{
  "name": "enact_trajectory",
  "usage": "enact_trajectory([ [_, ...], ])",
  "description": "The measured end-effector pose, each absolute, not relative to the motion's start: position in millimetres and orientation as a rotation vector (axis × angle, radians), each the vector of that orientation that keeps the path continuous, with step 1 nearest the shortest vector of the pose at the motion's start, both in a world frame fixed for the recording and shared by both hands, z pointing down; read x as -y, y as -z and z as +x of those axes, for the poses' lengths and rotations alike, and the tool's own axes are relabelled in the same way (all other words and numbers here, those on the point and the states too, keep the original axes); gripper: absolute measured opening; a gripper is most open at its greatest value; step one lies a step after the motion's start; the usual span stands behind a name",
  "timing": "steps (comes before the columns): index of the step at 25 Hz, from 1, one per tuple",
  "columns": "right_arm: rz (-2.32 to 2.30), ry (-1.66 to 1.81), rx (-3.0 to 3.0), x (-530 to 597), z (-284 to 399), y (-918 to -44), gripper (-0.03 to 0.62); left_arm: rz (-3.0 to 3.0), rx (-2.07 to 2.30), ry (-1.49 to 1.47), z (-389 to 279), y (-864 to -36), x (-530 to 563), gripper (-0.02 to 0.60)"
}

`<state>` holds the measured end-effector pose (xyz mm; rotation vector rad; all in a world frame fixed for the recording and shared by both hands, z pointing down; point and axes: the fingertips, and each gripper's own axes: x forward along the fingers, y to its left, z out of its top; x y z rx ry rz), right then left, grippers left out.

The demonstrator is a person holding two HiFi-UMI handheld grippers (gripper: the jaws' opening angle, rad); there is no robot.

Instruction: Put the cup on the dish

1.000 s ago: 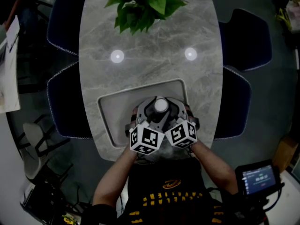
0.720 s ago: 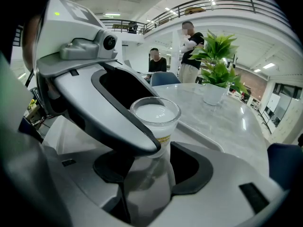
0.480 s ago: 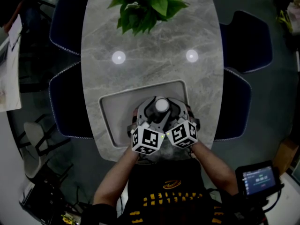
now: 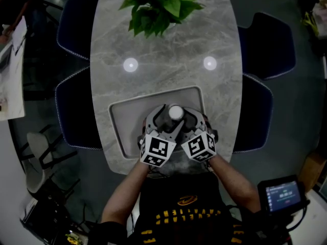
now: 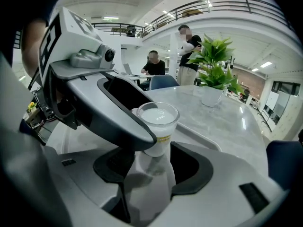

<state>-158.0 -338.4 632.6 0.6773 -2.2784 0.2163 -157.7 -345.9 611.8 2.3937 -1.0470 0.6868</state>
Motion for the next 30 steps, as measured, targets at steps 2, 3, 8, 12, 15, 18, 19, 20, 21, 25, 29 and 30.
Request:
enact_trajectory([
  [2,0.684,-0.219,2.286,338.0,-156.9,-630.6,0.239,2.383,1.069,-0.690,-162.6,-609.8,345.6,0.318],
  [3,0.687,-0.220,2.290,337.3,-156.4,-629.3,0.239,2.377,1.078,-0.694,-164.7,-607.3,345.3,0.318],
  [8,0.696,-0.228,2.309,333.1,-152.8,-626.5,0.239,2.337,1.107,-0.680,-168.5,-602.5,339.9,0.318],
  [12,0.717,-0.242,2.308,328.9,-147.8,-624.7,0.239,2.328,1.164,-0.640,-175.1,-592.3,333.3,0.316],
  [15,0.725,-0.235,2.316,325.1,-143.5,-618.1,0.239,2.339,1.195,-0.609,-177.4,-583.3,327.5,0.316],
  [18,0.731,-0.247,2.333,319.9,-137.3,-609.7,0.239,2.340,1.224,-0.590,-177.4,-574.7,322.6,0.316],
  [19,0.740,-0.264,2.342,317.5,-134.6,-607.1,0.239,2.340,1.232,-0.585,-176.9,-571.5,320.3,0.316],
  [20,0.754,-0.289,2.356,315.0,-131.7,-604.1,0.223,2.341,1.237,-0.576,-176.3,-567.8,317.5,0.291],
  [21,0.771,-0.316,2.373,313.0,-128.8,-600.6,0.125,2.342,1.242,-0.562,-175.6,-563.9,314.3,0.229],
  [25,0.813,-0.435,2.448,306.7,-122.1,-584.6,0.006,2.324,1.274,-0.516,-176.7,-552.7,298.2,0.043],
  [29,0.811,-0.525,2.513,301.8,-123.7,-567.6,0.006,2.297,1.291,-0.512,-175.6,-547.9,281.5,0.000],
  [30,0.813,-0.537,2.525,301.1,-123.8,-562.9,0.006,2.297,1.294,-0.515,-174.2,-545.7,278.0,0.000],
])
